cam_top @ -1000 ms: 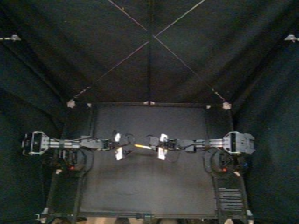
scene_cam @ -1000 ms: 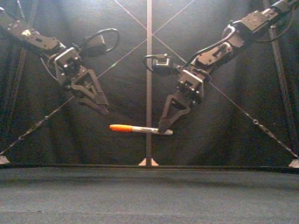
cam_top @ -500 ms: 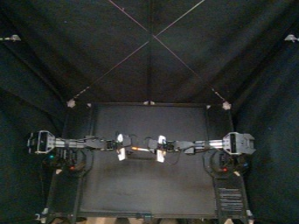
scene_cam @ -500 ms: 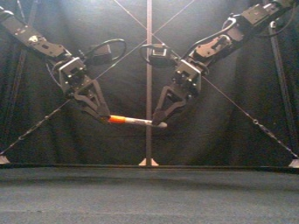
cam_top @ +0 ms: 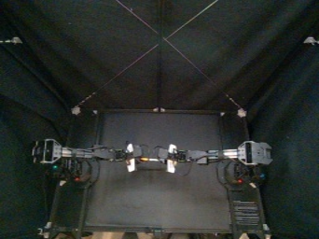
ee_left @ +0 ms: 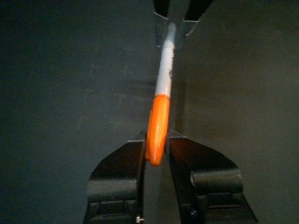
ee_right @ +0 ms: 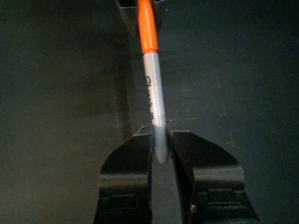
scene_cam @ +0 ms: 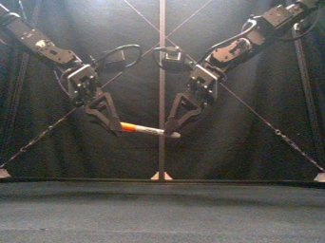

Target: Uncap the pen

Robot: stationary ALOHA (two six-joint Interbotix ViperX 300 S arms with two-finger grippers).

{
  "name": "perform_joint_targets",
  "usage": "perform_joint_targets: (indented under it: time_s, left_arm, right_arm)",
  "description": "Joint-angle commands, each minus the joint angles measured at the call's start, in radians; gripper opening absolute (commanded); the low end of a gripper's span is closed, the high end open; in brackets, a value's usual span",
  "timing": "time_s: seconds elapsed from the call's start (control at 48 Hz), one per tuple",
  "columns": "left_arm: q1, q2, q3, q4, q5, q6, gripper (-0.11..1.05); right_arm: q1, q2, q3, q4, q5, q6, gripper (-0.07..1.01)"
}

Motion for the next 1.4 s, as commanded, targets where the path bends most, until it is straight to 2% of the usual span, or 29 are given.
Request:
perform_joint_targets:
  time_s: [0.021,0.333,0.604,1.0,1.396]
  left_arm:
    - [0.009,-0.011,-0.023,-0.003,-0.020,-0.0046,0.44]
    - [0.011,-0.037,0.011,-0.005,-0.021,-0.0061,0.42]
    - [0.017,-0.112,0.064,-0.025,-0.021,-0.0077,0.43]
    - [0.020,-0.219,0.149,-0.049,-0.021,-0.0077,0.42]
    - [0.012,-0.313,0.213,-0.069,-0.015,-0.0061,0.43]
  right_arm:
    - [0.003,-0.041,-0.012,0.002,-0.011,0.008,0.47]
    - [0.003,-0.060,0.014,0.008,-0.011,0.011,0.47]
    - [-0.003,-0.100,0.055,0.025,-0.032,0.012,0.47]
    - [-0.011,-0.153,0.103,0.028,-0.043,0.012,0.47]
    - [-0.021,-0.225,0.153,0.038,-0.049,0.012,0.47]
